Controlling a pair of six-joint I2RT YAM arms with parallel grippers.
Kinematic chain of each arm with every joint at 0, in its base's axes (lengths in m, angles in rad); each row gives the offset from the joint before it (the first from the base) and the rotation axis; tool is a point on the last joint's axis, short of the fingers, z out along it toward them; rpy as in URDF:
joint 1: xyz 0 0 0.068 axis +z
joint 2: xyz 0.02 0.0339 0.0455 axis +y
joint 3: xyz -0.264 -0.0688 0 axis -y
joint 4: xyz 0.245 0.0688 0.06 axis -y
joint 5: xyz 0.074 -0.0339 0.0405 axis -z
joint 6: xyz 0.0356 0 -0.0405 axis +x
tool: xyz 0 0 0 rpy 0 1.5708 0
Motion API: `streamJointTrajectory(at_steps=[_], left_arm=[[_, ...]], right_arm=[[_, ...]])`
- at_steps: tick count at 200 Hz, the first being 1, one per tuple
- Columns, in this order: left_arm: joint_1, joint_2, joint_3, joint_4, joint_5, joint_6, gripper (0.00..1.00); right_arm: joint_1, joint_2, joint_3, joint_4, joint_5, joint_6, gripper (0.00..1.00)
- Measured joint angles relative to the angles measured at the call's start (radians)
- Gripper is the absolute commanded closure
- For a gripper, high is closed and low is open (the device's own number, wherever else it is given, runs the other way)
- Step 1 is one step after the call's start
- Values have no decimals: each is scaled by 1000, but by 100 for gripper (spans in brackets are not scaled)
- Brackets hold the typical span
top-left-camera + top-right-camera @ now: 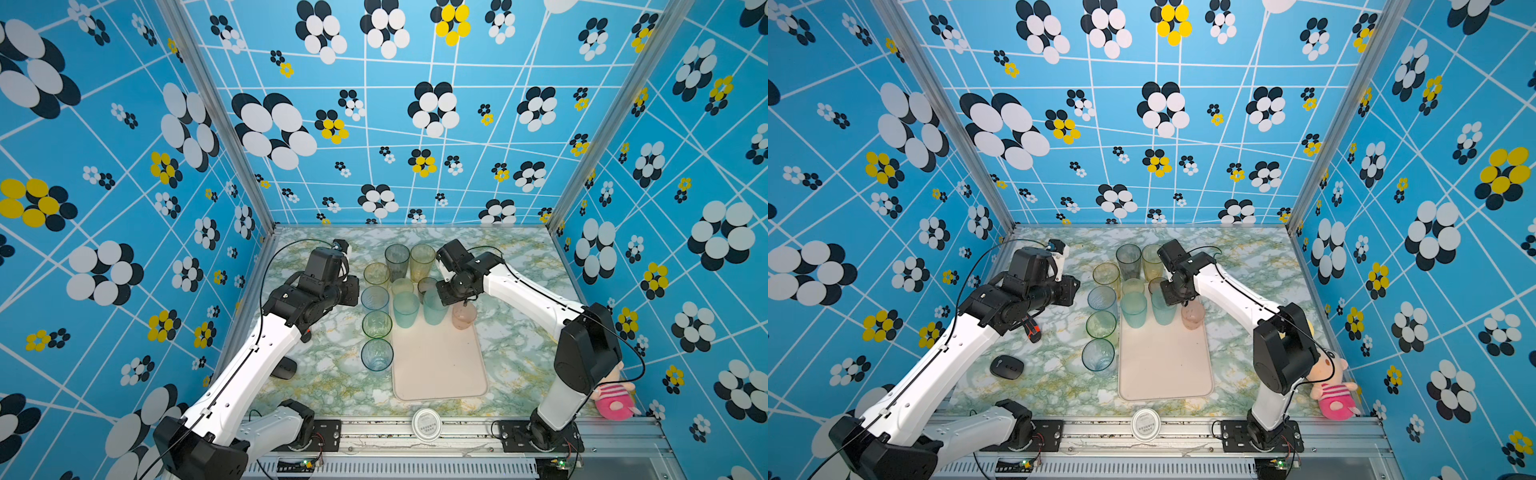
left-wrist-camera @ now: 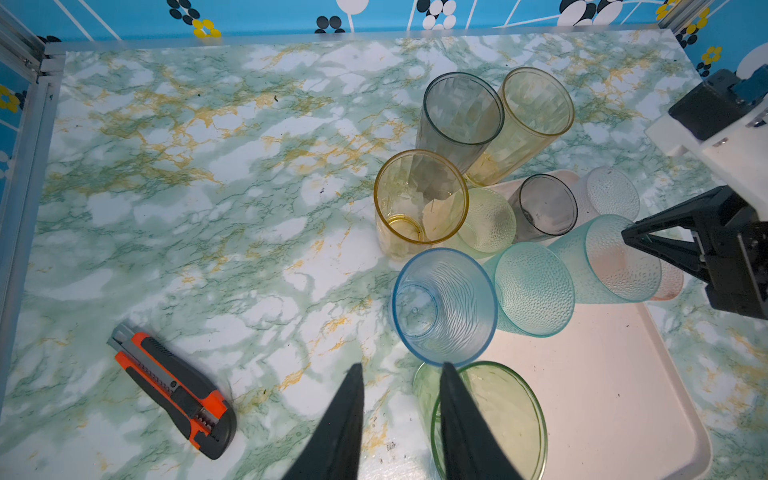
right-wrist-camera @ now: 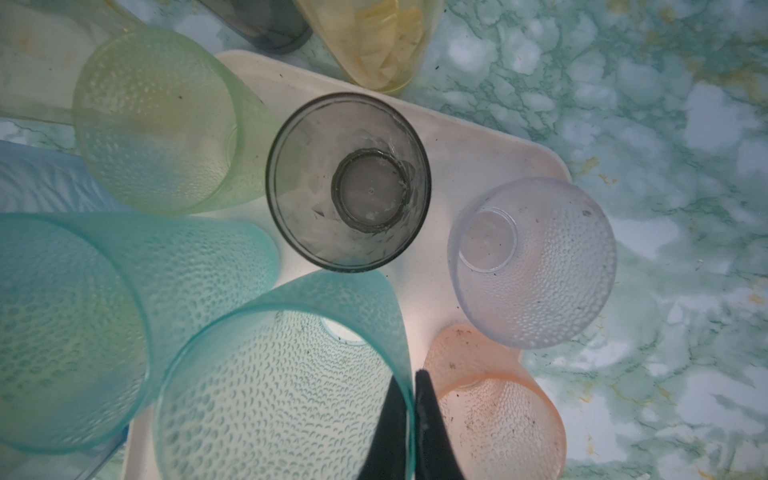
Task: Place the glasses into the tray
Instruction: 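Lower the held teal dotted glass toward the tray beside the pink glass, then set the teal dotted glass on the tray and open the right gripper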
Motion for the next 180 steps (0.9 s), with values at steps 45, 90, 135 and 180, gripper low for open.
streamJointTrajectory(at_steps=[45,90,135,180], left_arm=[[0,1,0,0,1,0,67],[0,1,0,0,4,0,67],[0,1,0,0,4,0,67],[0,3,0,0,4,0,67]], right_arm=[[0,5,-10,0,0,-3,100],[0,10,-10,1,0,-4,100],[0,10,-11,1,0,-4,100],[0,10,-12,1,-1,-4,100]])
